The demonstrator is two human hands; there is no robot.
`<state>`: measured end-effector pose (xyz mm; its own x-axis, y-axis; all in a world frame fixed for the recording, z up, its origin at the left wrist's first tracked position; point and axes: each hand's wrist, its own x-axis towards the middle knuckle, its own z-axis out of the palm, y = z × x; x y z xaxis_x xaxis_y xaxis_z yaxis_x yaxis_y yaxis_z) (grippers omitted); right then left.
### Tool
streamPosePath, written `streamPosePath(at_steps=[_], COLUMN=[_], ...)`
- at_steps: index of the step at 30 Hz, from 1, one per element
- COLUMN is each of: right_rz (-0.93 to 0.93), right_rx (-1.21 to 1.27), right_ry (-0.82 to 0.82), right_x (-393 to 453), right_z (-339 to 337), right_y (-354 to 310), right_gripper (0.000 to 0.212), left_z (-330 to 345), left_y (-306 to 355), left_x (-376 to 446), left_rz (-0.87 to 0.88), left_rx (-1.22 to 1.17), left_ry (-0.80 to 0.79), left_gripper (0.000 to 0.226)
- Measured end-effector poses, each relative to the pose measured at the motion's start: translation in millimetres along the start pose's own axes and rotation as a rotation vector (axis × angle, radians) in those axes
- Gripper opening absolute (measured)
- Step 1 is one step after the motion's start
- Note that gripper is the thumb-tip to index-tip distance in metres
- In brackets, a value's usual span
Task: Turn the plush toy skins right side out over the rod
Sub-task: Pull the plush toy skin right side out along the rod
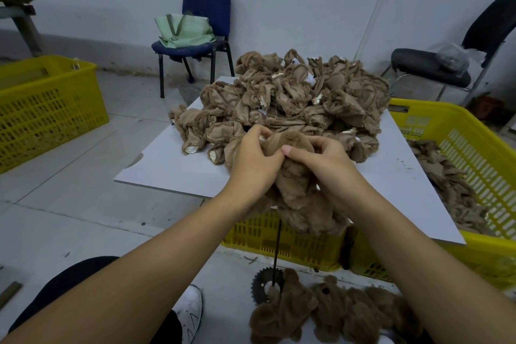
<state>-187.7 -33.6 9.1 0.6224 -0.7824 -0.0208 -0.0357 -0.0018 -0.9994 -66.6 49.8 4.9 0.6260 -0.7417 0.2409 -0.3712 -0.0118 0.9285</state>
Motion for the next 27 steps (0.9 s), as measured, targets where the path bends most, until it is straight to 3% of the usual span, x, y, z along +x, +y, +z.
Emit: streamPosePath(at_steps=[4, 6, 8, 13, 18, 23, 27], right_rz=[-0.043, -0.088, -0.125, -0.200, -0.114, 0.088, 0.093], right_rx=[-0.242, -0.329, -0.315, -0.235, -0.181, -0.045, -0.084], right_ry=[0.042, 0.075, 0.081, 0.107, 0.084, 0.057, 0.047], right_x=[0, -2, -7, -11, -7, -3, -4], right_z=[-8, -11, -8, 1, 7, 11, 13], right_y=[-2, -1, 0, -2, 0, 9, 12], right_gripper=[0.039, 0.052, 0.055, 0.036, 0.029, 0.040, 0.057], left_z=[4, 5, 6, 5, 5, 9, 14], left_y=[-1, -1, 1, 4, 5, 1, -2], left_x=[2, 3, 2, -4, -7, -10, -17], left_rz=[-0.111, -0.142, -0.147, -0.078, -0.129, -0.277, -0.366], left_rx=[-0.037, -0.040, -0.057, -0.142, -0.197, -0.247, -0.293], left_ry=[0.031, 0.034, 0.038, 0.143, 0.195, 0.098, -0.013], left_gripper=[0.019, 0.019, 0.017, 0.009, 0.006, 0.009, 0.015])
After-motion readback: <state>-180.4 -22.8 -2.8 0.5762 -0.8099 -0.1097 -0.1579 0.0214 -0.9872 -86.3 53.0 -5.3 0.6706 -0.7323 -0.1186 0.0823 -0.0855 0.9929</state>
